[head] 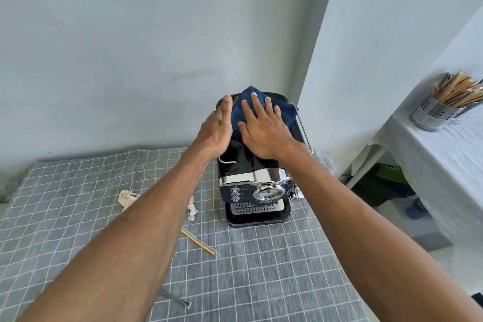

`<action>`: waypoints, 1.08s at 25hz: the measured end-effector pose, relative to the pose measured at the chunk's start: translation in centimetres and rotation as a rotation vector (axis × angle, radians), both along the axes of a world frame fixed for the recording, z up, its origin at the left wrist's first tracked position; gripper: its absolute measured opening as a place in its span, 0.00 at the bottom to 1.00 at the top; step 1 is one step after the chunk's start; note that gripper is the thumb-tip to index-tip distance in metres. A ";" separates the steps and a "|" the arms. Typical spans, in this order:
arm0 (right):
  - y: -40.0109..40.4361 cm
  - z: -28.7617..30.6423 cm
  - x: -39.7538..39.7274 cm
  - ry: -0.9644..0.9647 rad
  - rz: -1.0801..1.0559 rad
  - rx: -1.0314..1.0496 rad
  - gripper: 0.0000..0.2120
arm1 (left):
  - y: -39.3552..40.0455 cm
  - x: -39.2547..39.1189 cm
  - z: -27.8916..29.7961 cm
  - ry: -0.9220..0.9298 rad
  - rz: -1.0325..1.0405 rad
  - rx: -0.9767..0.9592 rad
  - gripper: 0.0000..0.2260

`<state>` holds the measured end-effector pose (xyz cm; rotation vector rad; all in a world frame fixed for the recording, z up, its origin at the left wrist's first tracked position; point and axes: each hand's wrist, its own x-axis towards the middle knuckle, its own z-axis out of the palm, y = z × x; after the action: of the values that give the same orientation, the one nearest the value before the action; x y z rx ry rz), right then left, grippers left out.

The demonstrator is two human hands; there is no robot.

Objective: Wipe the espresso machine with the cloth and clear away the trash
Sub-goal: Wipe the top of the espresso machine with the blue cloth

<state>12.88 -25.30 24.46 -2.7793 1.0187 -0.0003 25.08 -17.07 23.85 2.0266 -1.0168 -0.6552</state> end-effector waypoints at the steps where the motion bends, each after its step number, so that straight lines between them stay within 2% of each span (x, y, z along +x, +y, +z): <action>1: -0.3 0.1 0.4 -0.005 0.000 0.010 0.31 | 0.1 0.0 0.0 0.002 0.000 -0.004 0.36; 5: 2.6 -0.8 -1.5 -0.088 0.026 -0.005 0.31 | 0.0 0.1 -0.1 -0.001 -0.003 -0.011 0.36; 8: 4.6 -1.2 -3.4 -0.076 0.051 0.001 0.32 | -0.1 0.0 -0.1 -0.011 0.002 0.001 0.35; 16: -1.7 0.4 3.1 -0.021 -0.095 0.077 0.32 | -0.1 -0.3 0.1 0.004 0.018 0.023 0.38; 20: -0.2 0.3 1.6 -0.033 -0.032 0.031 0.31 | 0.0 -0.2 0.1 0.004 0.009 -0.007 0.37; 24: 3.4 -0.1 -2.0 -0.036 0.043 -0.027 0.29 | -0.3 -0.1 -0.1 0.010 0.064 0.011 0.43; 27: 4.5 0.1 -4.6 -0.052 0.126 -0.021 0.28 | -0.5 -0.1 -0.2 -0.026 0.074 0.050 0.44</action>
<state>8.27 -20.80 24.54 -2.8415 0.8355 -0.0666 24.95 -17.53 23.61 2.1109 -0.9441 -0.6220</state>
